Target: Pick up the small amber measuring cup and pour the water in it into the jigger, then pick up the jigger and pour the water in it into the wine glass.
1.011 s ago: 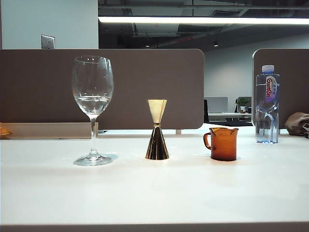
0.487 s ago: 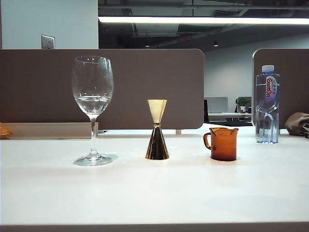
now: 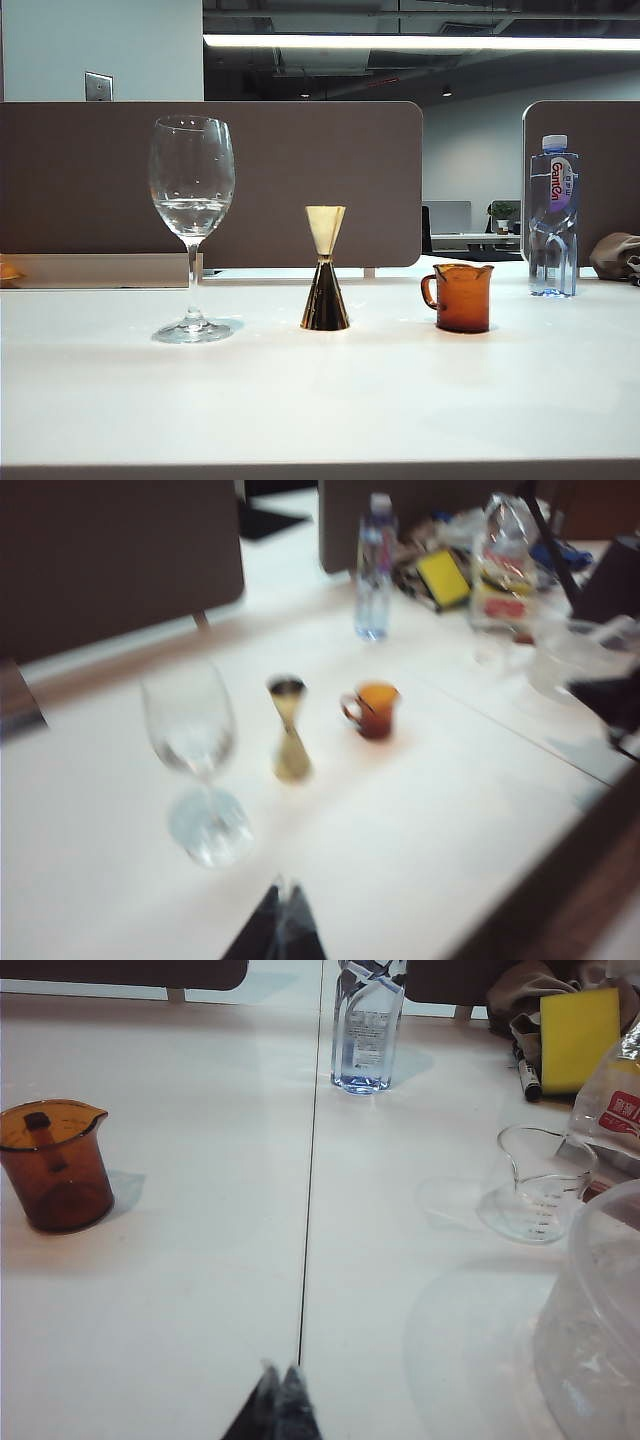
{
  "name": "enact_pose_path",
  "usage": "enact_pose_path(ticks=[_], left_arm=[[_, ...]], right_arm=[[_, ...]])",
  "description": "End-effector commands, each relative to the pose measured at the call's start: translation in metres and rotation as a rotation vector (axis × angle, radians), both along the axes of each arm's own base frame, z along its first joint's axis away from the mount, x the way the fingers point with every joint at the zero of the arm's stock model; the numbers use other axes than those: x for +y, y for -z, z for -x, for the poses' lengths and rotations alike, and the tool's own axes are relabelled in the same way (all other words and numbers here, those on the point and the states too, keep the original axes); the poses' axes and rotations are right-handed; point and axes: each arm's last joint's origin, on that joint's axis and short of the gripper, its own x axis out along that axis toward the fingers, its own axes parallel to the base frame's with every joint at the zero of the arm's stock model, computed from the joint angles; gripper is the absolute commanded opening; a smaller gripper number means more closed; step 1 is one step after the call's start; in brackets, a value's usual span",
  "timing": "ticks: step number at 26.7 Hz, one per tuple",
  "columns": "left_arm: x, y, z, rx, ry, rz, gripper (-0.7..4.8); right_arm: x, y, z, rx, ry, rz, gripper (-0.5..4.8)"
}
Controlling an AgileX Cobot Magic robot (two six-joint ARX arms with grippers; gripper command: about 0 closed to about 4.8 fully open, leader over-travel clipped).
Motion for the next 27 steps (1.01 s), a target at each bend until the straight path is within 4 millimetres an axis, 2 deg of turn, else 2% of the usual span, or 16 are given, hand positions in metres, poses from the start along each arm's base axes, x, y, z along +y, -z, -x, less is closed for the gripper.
enact_pose_path(ticks=[1, 5, 9, 12, 16, 22, 27], left_arm=[[-0.001, 0.007, -0.033, -0.204, 0.007, -0.031, -0.02], [-0.003, 0.041, -0.071, -0.316, -0.048, -0.039, -0.02], [-0.002, 0.075, -0.087, -0.399, -0.132, 0.017, -0.02], [0.003, 0.106, -0.097, -0.401, -0.335, 0.120, -0.02], [0.004, 0.126, -0.106, -0.345, -0.426, 0.109, -0.02], [0.004, 0.150, -0.113, -0.273, -0.444, 0.090, -0.02], [0.004, 0.163, -0.117, -0.231, -0.448, 0.084, -0.02]], right_arm=[[0.000, 0.002, 0.000, 0.006, 0.002, -0.002, -0.01], [0.000, 0.002, 0.000, 0.006, 0.001, -0.002, -0.01], [0.000, 0.002, 0.000, 0.005, 0.002, -0.002, -0.01], [0.000, 0.002, 0.000, 0.005, 0.002, -0.002, -0.01], [0.000, 0.002, 0.000, 0.000, 0.001, -0.002, -0.01], [0.000, 0.002, 0.000, 0.001, 0.002, -0.002, -0.01], [0.000, 0.002, 0.000, 0.001, 0.002, -0.002, -0.01]])
